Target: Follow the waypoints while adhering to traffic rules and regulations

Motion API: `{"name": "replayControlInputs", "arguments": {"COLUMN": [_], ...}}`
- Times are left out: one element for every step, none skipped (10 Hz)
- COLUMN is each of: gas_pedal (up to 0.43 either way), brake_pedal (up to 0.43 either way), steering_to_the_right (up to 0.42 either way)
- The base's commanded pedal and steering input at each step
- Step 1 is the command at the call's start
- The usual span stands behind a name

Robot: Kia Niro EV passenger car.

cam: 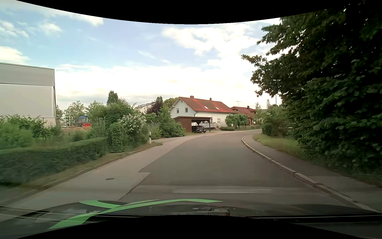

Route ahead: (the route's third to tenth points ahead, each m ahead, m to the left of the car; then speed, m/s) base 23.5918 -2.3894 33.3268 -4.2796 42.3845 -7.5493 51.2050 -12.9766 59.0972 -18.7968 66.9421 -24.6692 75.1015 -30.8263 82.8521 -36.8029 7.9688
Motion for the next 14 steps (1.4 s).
{"name": "replayControlInputs", "arguments": {"gas_pedal": [0.11, 0.11, 0.098, 0.098, 0.098, 0.118, 0.11, 0.079, 0.059, 0.059, 0.067, 0.067, 0.067, 0.067], "brake_pedal": [0.0, 0.0, 0.0, 0.0, 0.0, 0.0, 0.0, 0.0, 0.0, 0.0, 0.0, 0.0, 0.0, 0.0], "steering_to_the_right": [0.028, 0.03, 0.031, 0.031, 0.031, 0.033, 0.033, 0.033, 0.034, 0.033, 0.033, 0.033, 0.033, 0.033]}}
